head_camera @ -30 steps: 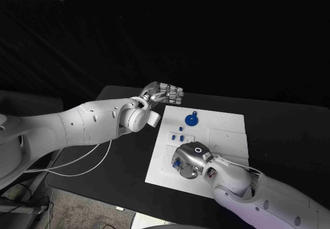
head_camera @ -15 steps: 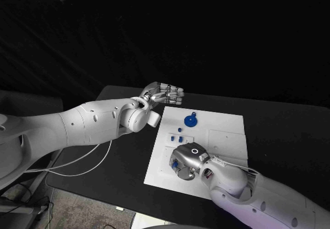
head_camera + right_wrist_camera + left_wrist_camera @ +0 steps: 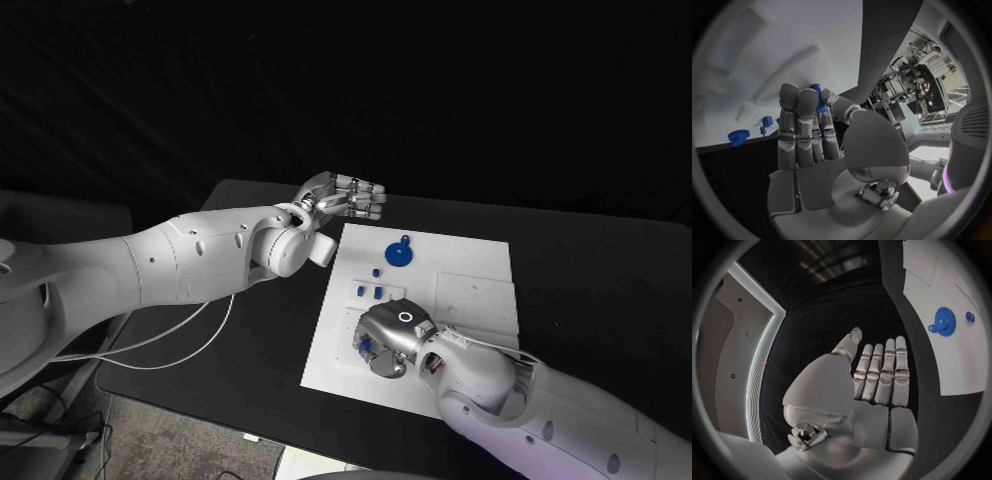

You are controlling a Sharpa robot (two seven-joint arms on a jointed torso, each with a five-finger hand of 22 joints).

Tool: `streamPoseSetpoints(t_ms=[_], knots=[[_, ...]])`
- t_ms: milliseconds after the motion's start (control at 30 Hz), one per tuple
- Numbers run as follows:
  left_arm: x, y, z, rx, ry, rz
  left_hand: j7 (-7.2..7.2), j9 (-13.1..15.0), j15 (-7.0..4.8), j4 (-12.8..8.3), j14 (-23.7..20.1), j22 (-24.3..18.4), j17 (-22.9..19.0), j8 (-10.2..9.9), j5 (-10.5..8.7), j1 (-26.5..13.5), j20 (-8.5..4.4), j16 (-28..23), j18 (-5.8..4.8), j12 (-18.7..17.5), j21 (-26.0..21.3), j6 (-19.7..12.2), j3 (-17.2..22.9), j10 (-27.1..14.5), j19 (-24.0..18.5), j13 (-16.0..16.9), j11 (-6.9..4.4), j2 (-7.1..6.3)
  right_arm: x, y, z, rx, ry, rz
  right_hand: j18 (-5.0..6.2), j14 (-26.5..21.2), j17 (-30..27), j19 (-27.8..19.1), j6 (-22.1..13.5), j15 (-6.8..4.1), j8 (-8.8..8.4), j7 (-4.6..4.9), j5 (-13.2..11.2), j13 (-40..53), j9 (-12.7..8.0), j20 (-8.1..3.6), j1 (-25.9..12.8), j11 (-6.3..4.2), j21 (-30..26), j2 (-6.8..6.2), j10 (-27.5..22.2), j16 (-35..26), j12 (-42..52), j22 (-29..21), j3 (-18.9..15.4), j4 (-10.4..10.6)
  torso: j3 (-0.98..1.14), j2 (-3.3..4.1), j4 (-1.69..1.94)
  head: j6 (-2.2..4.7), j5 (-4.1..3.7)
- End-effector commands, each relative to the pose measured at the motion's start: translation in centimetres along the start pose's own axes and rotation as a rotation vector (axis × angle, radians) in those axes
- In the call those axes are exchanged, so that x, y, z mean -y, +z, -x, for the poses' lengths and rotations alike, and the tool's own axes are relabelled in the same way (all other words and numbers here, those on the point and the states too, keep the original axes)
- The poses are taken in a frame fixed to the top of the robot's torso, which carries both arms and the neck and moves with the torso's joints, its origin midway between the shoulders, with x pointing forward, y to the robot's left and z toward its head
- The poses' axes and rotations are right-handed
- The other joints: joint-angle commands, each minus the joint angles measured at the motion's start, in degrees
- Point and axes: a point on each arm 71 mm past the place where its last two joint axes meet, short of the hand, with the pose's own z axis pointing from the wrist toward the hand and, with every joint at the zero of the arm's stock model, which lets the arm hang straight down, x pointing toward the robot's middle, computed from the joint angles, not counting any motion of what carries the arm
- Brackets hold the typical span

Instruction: Assemble the parts on the task board

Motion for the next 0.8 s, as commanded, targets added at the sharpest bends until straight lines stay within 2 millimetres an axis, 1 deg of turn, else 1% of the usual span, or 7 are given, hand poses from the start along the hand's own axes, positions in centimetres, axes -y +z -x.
streamPoseSetpoints(t_ms=[33, 100, 200, 300, 400, 600, 800], knots=[[0.10, 0.06, -0.23, -0.017, -0.010, -0.004, -0.09, 0.0, 0.09, -0.1, -0.4, -0.1, -0.1, -0.2, 0.18, -0.1, 0.17, -0.2, -0.01, -0.1, 0.1, -0.4, -0.2, -0.4, 0.0, 0.0, 0.06, 0.65, -0.27, -0.03, -0.32, -0.007, 0.024, 0.021, 1.57, -0.1, -0.2, 1.6, -1.0, 0.20, 0.02, 0.27, 0.7, 0.1, -0.1, 0.23, -1.0, -1.19, -0.3, -0.51, 0.3, -0.2, 0.1, -0.1, -1.4, 0.1, 0.01, 0.00, 0.00, -0.09, -0.02], [0.10, 0.06, -0.22, -0.017, -0.010, -0.003, -0.09, 0.0, 0.09, -0.1, -0.4, -0.1, -0.1, -0.2, 0.18, -0.1, 0.17, -0.2, -0.01, -0.1, 0.1, -0.4, -0.2, -0.4, 0.0, 0.0, 0.06, 0.65, -0.28, -0.02, -0.25, 0.004, 0.029, 0.023, 1.96, -0.2, -0.4, 1.7, -1.4, 0.32, 0.06, 0.28, 0.6, 0.1, -0.1, 0.49, -0.8, -1.09, -0.6, -0.49, -0.1, -0.1, 0.1, -0.3, -2.4, -0.1, 0.03, 0.02, -0.01, -0.11, -0.01], [0.09, 0.06, -0.22, -0.017, -0.010, -0.003, -0.09, 0.0, 0.09, -0.1, -0.4, -0.1, -0.1, -0.2, 0.18, -0.1, 0.17, -0.2, -0.01, -0.1, 0.1, -0.4, -0.2, -0.4, 0.0, 0.0, 0.06, 0.65, -0.32, -0.01, -0.16, 0.017, 0.035, 0.026, 2.06, -0.2, -0.5, 1.8, -2.1, 0.32, 0.03, 0.37, 0.8, 0.1, -0.2, 0.54, -1.0, -1.18, -0.8, -0.96, 0.3, 0.0, 0.2, -0.3, -3.5, -0.3, 0.02, 0.00, -0.01, -0.11, -0.04], [0.09, 0.07, -0.21, -0.017, -0.010, -0.003, -0.09, 0.0, 0.09, -0.1, -0.4, -0.1, -0.1, -0.2, 0.18, -0.1, 0.17, -0.2, -0.01, -0.1, 0.1, -0.4, -0.2, -0.4, 0.0, 0.0, 0.06, 0.65, -0.36, -0.01, -0.09, 0.026, 0.040, 0.029, 2.06, -0.2, -0.6, 1.9, -2.5, 0.31, 0.03, 0.32, 2.4, 0.1, -0.2, 0.55, -1.5, -1.23, -0.9, -1.36, 0.4, 0.1, 0.1, -0.5, -5.1, -0.2, 0.01, 0.01, 0.03, -0.10, -0.06], [0.09, 0.06, -0.20, -0.017, -0.010, -0.003, -0.08, -0.1, 0.11, -0.1, -0.4, -0.1, -0.1, -0.2, 0.17, 0.0, 0.19, -0.2, -0.01, -0.1, 0.1, -0.5, -0.2, -0.5, 0.0, 0.0, 0.08, 0.65, -0.36, -0.02, -0.05, 0.032, 0.045, 0.031, 2.07, -0.2, -0.8, 1.9, -2.7, 0.33, 0.03, 0.30, 2.7, 0.1, -0.2, 0.57, -1.7, -1.23, -1.1, -1.37, 0.3, 0.2, 0.1, -0.7, -6.2, -0.4, 0.01, 0.01, 0.03, -0.10, -0.06], [0.08, 0.05, -0.16, -0.017, -0.010, -0.002, -0.08, 0.0, 0.12, -0.1, -0.5, -0.1, -0.1, -0.2, 0.18, -0.1, 0.20, -0.2, 0.00, -0.1, 0.1, -0.4, -0.2, -0.5, 0.0, 0.0, 0.09, 0.70, -0.27, -0.05, 0.01, 0.044, 0.054, 0.030, 2.23, -0.3, -1.0, 2.0, -3.8, 0.44, 0.01, 0.36, 3.0, 0.1, -0.3, 0.65, -3.0, -1.14, -1.3, -1.85, 0.1, 0.2, 0.1, -1.1, -8.0, 0.1, -0.02, -0.01, 0.05, -0.16, -0.09], [0.07, 0.04, -0.16, -0.018, -0.011, 0.000, -0.08, 0.0, 0.12, -0.1, -0.5, -0.1, -0.1, -0.2, 0.18, -0.1, 0.20, -0.2, 0.00, -0.1, 0.1, -0.4, -0.2, -0.5, 0.0, 0.0, 0.09, 0.70, -0.23, -0.07, 0.07, 0.053, 0.058, 0.027, 2.41, -0.2, -1.1, 2.0, -3.9, 0.47, 0.02, 0.40, 3.0, 0.1, -0.3, 0.74, -2.6, -1.08, -1.4, -1.73, -0.1, 0.2, 0.1, -1.5, -8.8, 0.2, -0.02, 0.02, 0.07, -0.20, -0.11]])
